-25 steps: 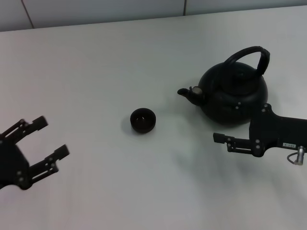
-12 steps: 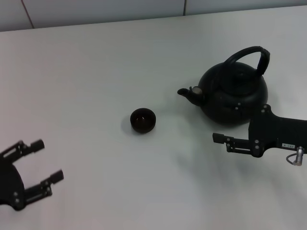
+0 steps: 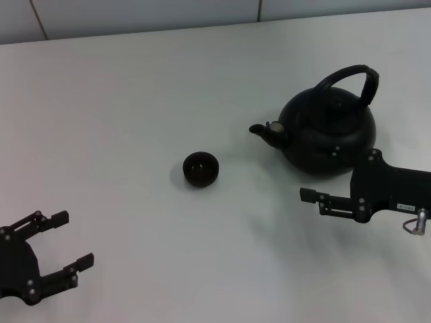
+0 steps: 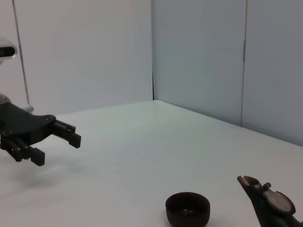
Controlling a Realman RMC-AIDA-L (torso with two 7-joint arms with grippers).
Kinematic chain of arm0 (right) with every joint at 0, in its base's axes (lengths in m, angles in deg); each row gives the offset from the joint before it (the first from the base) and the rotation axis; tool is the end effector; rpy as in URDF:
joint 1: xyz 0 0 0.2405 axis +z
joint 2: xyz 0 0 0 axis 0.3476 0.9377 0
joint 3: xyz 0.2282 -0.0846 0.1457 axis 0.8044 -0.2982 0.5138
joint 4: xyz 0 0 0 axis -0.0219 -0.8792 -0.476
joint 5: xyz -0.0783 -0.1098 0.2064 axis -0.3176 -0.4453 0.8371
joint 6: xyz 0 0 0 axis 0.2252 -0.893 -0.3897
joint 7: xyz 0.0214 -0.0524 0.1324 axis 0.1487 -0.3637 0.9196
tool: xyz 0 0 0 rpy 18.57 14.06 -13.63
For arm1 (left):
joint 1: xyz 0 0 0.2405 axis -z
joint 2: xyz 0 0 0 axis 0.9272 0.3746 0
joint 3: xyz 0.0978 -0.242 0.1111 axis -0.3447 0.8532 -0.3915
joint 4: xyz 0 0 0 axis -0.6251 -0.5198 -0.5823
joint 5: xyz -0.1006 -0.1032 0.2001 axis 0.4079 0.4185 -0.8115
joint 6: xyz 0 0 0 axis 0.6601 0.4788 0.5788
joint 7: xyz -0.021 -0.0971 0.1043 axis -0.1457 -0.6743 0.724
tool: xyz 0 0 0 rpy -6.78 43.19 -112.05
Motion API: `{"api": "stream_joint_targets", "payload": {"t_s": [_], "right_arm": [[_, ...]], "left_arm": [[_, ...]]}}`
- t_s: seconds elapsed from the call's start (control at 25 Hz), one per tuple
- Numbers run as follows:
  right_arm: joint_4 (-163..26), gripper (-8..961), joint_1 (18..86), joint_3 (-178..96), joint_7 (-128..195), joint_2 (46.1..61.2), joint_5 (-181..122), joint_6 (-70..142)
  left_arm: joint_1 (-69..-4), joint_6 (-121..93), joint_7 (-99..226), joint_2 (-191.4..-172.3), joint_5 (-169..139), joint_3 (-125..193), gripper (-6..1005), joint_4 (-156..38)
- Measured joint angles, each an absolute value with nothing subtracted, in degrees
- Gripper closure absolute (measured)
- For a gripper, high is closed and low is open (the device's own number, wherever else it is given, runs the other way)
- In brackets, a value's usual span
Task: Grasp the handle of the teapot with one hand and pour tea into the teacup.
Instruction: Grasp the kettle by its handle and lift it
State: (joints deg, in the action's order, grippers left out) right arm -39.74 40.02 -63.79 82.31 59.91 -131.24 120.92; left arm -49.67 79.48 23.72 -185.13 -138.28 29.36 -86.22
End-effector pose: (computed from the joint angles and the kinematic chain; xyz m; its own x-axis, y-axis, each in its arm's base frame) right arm 0.3773 0.2930 -0.0117 0.8503 -0.1317 -0.5095 -0.3416 -0.8747 -0.3439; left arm -0.4059 0.2408 -0.0078 0.8577 0.1108 0.5021 0.3167 -0.8832 -0.3460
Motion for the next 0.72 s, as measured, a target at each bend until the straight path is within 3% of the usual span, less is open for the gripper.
{"api": "stream_joint_targets", "payload": {"t_s": [0.32,0.72], "right_arm": [[-46.8,266,39.2,-55.9,77.4,60.13,-130.4,122.2],[-76.1,267,32.0,-37.9,44.6,60.43,-113.4,119.5]], "left_arm": [[-49.1,79.0,23.7,-185.25,-138.1,29.8,194,-85.9],[-48.9,78.9,23.3,-185.24,-137.4,29.9,194,-85.9]]}}
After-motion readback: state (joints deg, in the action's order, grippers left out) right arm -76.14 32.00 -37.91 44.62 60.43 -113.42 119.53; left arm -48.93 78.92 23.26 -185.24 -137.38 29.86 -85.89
